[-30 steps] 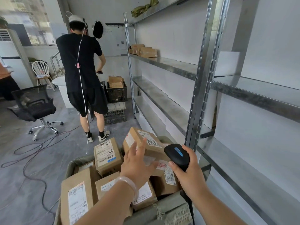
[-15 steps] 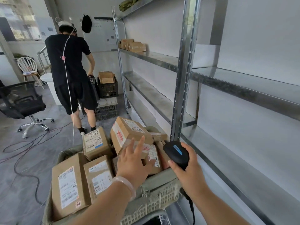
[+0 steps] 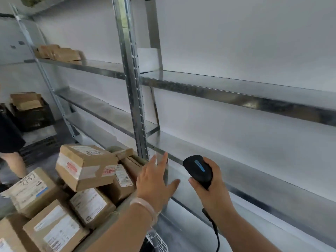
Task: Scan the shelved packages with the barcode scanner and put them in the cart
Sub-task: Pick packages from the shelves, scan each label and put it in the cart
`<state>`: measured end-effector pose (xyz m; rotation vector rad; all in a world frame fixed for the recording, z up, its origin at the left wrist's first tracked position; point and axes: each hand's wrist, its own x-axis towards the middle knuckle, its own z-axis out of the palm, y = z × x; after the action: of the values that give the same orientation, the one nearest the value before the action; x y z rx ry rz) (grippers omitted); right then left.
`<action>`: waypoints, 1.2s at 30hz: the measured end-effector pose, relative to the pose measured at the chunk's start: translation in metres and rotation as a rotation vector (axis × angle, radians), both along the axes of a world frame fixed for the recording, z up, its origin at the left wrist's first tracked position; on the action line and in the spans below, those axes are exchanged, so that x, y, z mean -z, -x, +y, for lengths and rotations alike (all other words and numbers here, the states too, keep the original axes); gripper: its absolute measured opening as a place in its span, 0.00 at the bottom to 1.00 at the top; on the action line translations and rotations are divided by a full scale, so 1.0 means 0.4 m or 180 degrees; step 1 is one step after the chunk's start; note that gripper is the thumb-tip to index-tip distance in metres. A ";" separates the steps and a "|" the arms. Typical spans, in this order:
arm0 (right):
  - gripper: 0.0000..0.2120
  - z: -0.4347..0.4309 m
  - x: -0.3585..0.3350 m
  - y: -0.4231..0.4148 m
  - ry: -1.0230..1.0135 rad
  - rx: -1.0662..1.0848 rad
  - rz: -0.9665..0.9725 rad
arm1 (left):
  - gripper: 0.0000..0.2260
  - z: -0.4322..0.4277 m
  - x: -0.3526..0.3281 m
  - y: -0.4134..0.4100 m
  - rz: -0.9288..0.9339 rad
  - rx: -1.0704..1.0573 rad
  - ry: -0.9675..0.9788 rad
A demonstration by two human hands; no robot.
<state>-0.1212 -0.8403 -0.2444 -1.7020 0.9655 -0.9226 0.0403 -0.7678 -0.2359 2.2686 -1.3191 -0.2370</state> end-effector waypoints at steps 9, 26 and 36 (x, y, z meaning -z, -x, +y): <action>0.29 0.115 -0.007 0.234 0.0029 0.1217 0.0103 | 0.39 -0.071 0.036 0.208 -0.0004 0.1215 0.0212; 0.29 0.233 -0.056 0.815 0.0238 0.2690 0.0176 | 0.38 -0.152 -0.007 0.829 -0.0039 0.2634 0.0490; 0.30 0.271 -0.076 1.177 0.0311 0.3065 0.0187 | 0.37 -0.144 -0.038 1.228 -0.0025 0.3174 0.0525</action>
<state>-0.5921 -0.7318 -0.2138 -1.3009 1.8626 -1.5376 -0.4508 -0.8252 -0.2208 1.3081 -2.2694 -0.4225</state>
